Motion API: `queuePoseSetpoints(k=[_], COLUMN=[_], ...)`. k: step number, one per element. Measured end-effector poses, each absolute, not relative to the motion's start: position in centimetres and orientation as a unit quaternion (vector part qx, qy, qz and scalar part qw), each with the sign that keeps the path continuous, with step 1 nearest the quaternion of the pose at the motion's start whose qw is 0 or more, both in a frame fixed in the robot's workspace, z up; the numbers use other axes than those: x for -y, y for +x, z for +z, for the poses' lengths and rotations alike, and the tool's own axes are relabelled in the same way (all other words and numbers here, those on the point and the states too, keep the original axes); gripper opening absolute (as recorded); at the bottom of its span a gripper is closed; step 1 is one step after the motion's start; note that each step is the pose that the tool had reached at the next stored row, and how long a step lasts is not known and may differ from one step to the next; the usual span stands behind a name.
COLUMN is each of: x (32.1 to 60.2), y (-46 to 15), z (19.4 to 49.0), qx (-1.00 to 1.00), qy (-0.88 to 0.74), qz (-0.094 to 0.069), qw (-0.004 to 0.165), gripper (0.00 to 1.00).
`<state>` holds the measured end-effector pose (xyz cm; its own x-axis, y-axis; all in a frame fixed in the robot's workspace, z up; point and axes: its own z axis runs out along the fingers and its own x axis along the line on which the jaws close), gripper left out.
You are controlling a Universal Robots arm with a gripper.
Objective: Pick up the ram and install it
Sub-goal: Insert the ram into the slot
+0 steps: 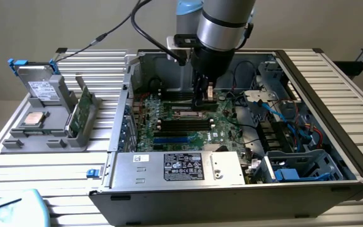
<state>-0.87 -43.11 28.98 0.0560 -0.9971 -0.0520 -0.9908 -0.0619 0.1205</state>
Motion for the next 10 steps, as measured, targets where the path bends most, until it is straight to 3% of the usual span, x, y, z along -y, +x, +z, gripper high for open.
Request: queuePoseSetpoints(k=[10], x=[41.5], y=[-0.9], z=[27.6], qx=[0.685], qy=[0.726], qz=[-0.053], qw=[0.034], gripper=[0.14])
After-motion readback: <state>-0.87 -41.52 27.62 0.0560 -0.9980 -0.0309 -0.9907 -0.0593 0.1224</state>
